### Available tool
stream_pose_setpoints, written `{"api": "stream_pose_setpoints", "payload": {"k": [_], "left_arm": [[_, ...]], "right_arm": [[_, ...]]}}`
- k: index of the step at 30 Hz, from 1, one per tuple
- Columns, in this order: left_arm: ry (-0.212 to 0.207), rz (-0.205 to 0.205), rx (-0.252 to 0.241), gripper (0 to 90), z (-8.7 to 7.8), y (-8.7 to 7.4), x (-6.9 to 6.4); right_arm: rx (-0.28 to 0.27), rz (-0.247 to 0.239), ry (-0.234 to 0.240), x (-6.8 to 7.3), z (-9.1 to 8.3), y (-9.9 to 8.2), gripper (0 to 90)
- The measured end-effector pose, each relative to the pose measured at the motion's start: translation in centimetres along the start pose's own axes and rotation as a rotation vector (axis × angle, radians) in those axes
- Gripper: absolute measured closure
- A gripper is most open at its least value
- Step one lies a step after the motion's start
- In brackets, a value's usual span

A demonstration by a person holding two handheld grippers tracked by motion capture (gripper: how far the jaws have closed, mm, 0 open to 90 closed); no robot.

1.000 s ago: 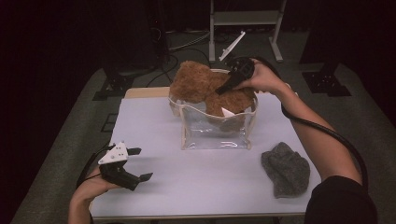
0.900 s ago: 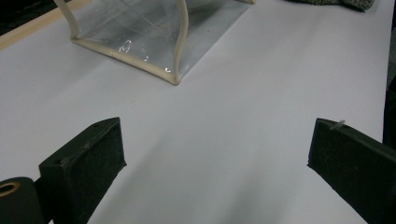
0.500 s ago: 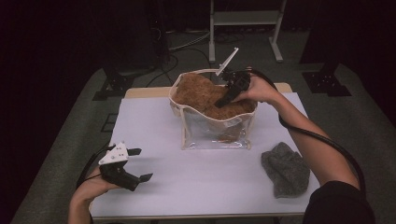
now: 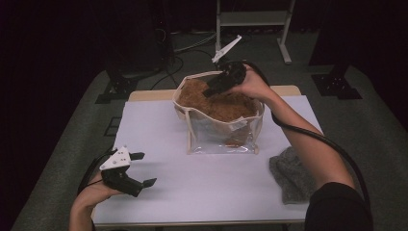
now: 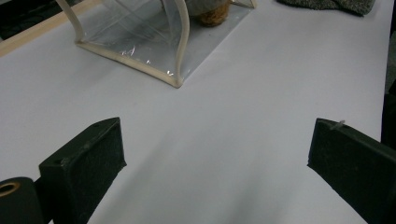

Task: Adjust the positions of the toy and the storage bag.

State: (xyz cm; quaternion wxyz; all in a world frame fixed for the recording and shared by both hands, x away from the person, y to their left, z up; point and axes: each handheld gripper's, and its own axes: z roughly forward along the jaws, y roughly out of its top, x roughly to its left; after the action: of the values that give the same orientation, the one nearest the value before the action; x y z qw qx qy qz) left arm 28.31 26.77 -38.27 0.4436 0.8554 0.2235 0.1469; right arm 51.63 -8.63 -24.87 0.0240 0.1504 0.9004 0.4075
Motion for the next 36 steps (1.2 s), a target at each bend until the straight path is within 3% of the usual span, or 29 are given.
{"api": "stream_pose_setpoints", "payload": {"k": [3, 10, 15, 17, 21, 25, 29, 36], "left_arm": [[-0.001, 0.003, 0.0, 3.1, -0.1, 0.0, 0.0], [0.0, -0.003, -0.002, 3.1, -0.1, -0.1, 0.1], [0.002, -0.006, -0.001, 3.1, -0.1, -0.2, 0.1], [0.002, -0.007, -0.005, 3.1, -0.2, -0.2, 0.1], [0.001, -0.006, -0.004, 3.0, -0.1, -0.2, 0.1], [-0.004, 0.0, 0.003, 3.1, 0.0, -0.1, 0.0], [-0.004, 0.003, 0.0, 3.0, 0.0, 0.1, -0.1], [0.0, 0.009, -0.006, 3.0, 0.1, 0.4, 0.0]], "right_arm": [[-0.049, -0.003, 0.013, 0.3, 1.0, 1.2, 47.4], [-0.073, -0.036, -0.013, 0.5, 3.0, 2.5, 61.5], [0.016, -0.039, -0.046, 0.4, 4.3, 2.2, 80.0], [0.057, -0.033, -0.047, 0.2, 4.7, 1.7, 82.8], [0.13, -0.011, -0.025, -0.1, 5.4, 0.3, 84.2], [0.167, -0.004, -0.011, 0.1, 5.8, -0.1, 84.2], [0.123, 0.001, -0.002, 0.4, 5.2, 0.4, 77.3], [0.054, 0.007, -0.006, 0.8, 2.0, 0.6, 66.8]]}}
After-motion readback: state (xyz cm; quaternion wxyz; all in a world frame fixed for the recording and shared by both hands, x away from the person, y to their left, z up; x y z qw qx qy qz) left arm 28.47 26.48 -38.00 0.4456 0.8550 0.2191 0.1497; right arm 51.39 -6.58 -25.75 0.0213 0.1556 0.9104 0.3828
